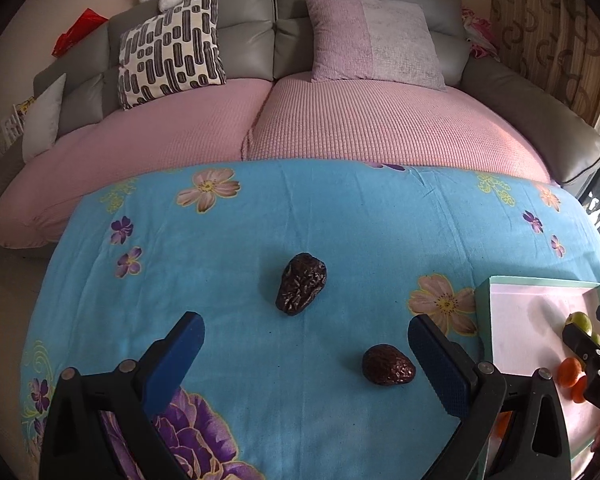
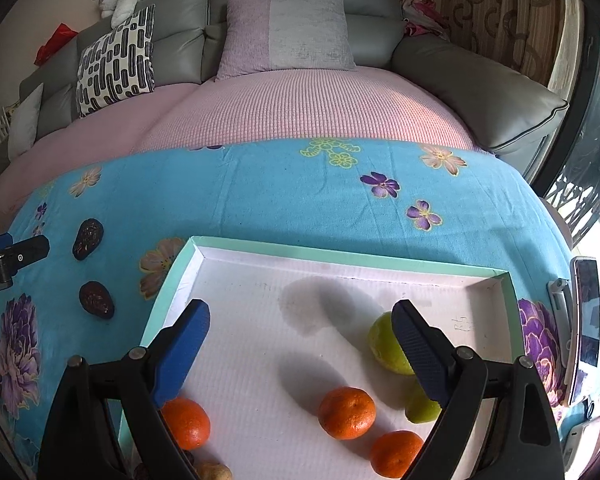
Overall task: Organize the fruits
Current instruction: 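Move both open tools back over the dark dates on the bed, then grasp a dark date with the left tool while the right tool grasps another date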
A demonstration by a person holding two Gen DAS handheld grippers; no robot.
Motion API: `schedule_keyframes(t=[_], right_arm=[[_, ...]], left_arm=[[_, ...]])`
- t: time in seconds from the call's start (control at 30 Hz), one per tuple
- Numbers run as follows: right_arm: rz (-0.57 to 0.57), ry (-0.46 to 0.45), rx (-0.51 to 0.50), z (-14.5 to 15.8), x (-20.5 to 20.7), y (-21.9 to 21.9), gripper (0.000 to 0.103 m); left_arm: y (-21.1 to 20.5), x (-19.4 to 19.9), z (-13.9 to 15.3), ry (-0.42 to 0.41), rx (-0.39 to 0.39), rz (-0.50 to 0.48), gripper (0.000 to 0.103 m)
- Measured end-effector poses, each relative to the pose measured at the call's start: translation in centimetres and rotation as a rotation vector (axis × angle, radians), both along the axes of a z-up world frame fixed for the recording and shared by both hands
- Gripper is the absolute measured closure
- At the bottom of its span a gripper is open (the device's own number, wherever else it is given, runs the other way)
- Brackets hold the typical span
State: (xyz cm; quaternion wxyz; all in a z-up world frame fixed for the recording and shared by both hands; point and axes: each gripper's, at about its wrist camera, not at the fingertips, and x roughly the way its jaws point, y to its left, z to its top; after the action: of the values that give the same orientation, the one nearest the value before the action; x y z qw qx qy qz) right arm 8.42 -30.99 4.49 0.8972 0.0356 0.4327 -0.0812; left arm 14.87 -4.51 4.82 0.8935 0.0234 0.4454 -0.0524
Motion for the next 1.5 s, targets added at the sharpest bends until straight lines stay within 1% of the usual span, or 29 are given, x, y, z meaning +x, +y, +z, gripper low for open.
schedule_keyframes(t=[0.13, 0.27, 0.47, 0.6, 0.73, 0.87, 0.93, 1.03, 1.13, 1.17, 1.2, 1.3, 1.33, 1.4, 1.47, 1.5], right_arm=[[0.017, -0.013, 0.024, 0.2, 0.6, 1.7, 0.01], [0.055, -0.017, 0.023, 0.3, 1.2, 3.8, 0.01], [0.103, -0.018, 0.037, 0.0, 2.1, 6.7, 0.01], [0.156, -0.021, 0.034, -0.2, 2.7, 9.0, 0.01], [0.205, -0.023, 0.026, -0.5, 3.2, 11.2, 0.01], [0.235, -0.005, 0.029, -1.4, 4.0, 12.6, 0.01], [0.245, 0.006, 0.038, -1.9, 4.4, 13.0, 0.01], [0.254, 0.025, 0.056, -2.7, 5.0, 13.5, 0.01], [0.265, 0.043, 0.083, -3.5, 5.6, 14.1, 0.01], [0.269, 0.05, 0.095, -3.7, 5.7, 14.3, 0.01], [0.273, 0.057, 0.105, -3.9, 5.8, 14.5, 0.011], [0.287, 0.078, 0.114, -4.6, 6.2, 15.2, 0.012], [0.294, 0.084, 0.113, -4.8, 6.3, 15.5, 0.016], [0.304, 0.097, 0.107, -5.2, 6.4, 15.9, 0.021], [0.307, 0.113, 0.1, -5.7, 6.6, 16.3, 0.023], [0.308, 0.12, 0.101, -5.9, 6.7, 16.5, 0.025]], left_arm=[[3.3, 0.1, 0.3, -0.011, 0.003, 0.084, 0.0], [6.7, 0.1, 0.2, -0.017, 0.002, 0.167, 0.0], [11.0, -0.1, 0.3, -0.017, -0.053, 0.265, 0.0], [12.2, 0.1, 0.2, -0.007, -0.091, 0.287, 0.0], [11.7, 0.6, 0.0, 0.001, -0.106, 0.255, 0.0], [10.0, 1.9, -0.5, 0.001, -0.097, 0.197, 0.0], [9.0, 2.6, -1.0, -0.004, -0.088, 0.161, 0.0], [7.6, 3.6, -2.1, 0.01, -0.083, 0.118, 0.0], [6.4, 4.5, -3.3, 0.034, -0.11, 0.078, 0.001], [6.1, 4.8, -3.8, 0.048, -0.117, 0.069, 0.002], [5.7, 5.1, -4.3, 0.061, -0.121, 0.058, 0.006], [4.9, 5.9, -5.5, 0.093, -0.141, 0.022, 0.014], [4.7, 6.0, -5.9, 0.102, -0.147, 0.016, 0.015], [4.4, 6.4, -6.6, 0.118, -0.16, 0.003, 0.022], [4.2, 6.6, -7.2, 0.13, -0.183, -0.011, 0.022], [4.1, 6.7, -7.5, 0.135, -0.199, -0.019, 0.028]])
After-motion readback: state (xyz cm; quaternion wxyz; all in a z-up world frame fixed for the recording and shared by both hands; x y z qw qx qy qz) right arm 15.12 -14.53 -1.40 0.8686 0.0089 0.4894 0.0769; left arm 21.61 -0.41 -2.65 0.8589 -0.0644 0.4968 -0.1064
